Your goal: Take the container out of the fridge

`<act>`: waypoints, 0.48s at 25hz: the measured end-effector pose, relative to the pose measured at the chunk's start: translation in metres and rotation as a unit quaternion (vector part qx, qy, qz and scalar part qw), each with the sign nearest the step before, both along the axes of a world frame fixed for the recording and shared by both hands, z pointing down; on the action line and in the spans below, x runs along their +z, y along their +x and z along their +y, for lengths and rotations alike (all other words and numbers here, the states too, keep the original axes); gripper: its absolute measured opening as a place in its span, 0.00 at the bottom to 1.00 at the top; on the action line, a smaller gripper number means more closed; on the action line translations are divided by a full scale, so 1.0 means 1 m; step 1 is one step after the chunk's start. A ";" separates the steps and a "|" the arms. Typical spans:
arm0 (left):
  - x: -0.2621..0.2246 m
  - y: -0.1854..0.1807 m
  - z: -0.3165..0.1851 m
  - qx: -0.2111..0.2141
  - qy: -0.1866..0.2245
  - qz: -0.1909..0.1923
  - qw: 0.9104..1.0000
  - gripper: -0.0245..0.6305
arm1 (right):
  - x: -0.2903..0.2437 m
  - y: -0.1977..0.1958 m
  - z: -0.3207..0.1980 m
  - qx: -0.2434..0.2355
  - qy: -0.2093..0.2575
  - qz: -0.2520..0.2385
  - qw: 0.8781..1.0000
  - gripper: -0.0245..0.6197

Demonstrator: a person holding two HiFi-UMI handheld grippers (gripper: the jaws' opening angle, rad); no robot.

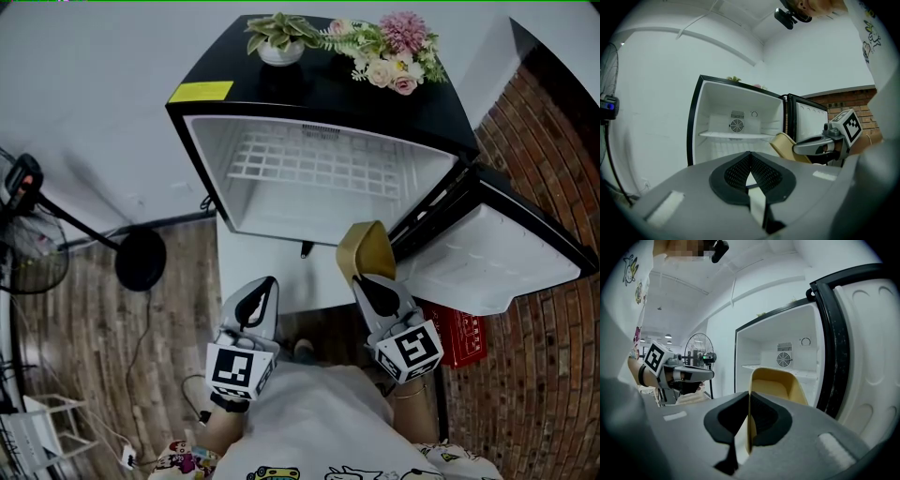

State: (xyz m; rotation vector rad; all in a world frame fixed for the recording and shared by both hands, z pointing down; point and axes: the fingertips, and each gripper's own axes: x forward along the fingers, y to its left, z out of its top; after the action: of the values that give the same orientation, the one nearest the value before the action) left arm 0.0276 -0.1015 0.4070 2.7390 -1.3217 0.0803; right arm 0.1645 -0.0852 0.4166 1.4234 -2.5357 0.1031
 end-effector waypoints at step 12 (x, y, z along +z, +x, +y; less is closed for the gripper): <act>-0.001 0.003 0.002 -0.006 -0.004 -0.002 1.000 0.03 | -0.002 0.004 0.004 0.000 0.014 0.000 1.000 0.06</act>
State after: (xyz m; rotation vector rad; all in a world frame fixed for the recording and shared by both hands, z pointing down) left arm 0.0309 -0.0995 0.4064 2.7245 -1.3357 0.0898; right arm 0.1688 -0.0812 0.4145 1.4318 -2.5467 0.0684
